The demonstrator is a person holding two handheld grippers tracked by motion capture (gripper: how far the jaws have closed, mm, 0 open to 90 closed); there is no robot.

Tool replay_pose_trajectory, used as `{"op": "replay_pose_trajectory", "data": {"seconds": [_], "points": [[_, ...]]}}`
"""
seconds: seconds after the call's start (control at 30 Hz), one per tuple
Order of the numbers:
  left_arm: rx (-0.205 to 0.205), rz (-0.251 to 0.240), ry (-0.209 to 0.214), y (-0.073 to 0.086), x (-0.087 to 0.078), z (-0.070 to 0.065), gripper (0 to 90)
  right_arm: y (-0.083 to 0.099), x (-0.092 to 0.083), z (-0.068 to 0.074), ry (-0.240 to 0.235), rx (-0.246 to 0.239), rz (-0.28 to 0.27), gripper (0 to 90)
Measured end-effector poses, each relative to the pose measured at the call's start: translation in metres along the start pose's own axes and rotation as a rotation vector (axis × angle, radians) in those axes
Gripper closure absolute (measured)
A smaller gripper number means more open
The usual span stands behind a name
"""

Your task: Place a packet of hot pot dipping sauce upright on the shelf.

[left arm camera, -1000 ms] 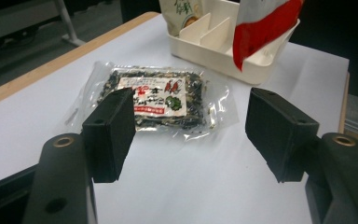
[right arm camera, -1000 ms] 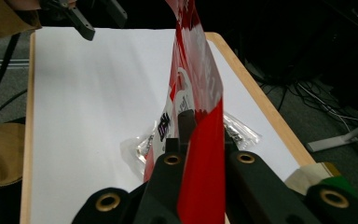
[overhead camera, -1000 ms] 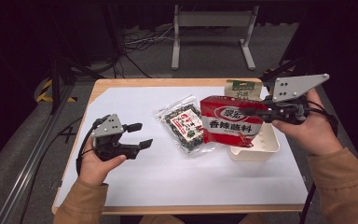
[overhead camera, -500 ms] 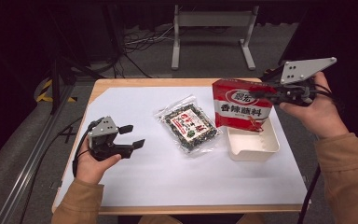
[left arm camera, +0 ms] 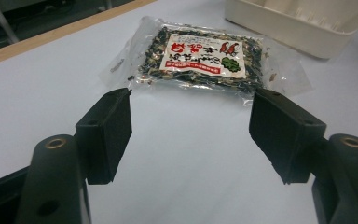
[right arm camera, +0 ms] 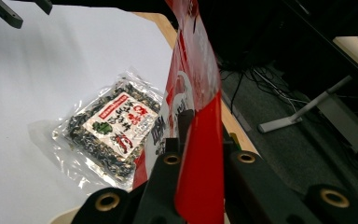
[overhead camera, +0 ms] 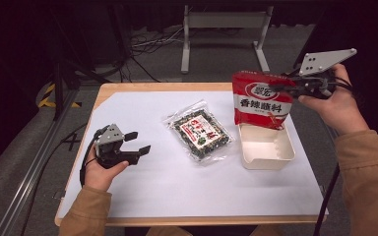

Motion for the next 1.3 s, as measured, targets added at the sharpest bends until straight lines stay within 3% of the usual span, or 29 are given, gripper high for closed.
{"op": "replay_pose_trajectory", "data": {"seconds": [0.4, 0.73, 1.3], "points": [[-0.013, 0.006, 0.002, 0.006, 0.007, 0.003, 30.1, 0.015, 0.012, -0.018, 0.029, -0.009, -0.013, 87.8], [-0.007, 0.005, 0.004, 0.007, 0.006, 0.004, 30.0, 0.028, 0.029, -0.028, 0.033, -0.001, 0.016, 87.8], [-0.010, 0.014, 0.009, 0.008, 0.007, 0.004, 29.8, 0.044, 0.056, -0.026, 0.020, -0.007, 0.093, 87.5]]}}
Point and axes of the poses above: each handheld gripper's, and its own axes: x roughly forward along the jaws, y roughly out of its underside, z roughly to its left, the point moved 4 cm from there along x, roughly forward along the jaws, and after that the axes turned 8 degrees about y, right-handed, at the moved point
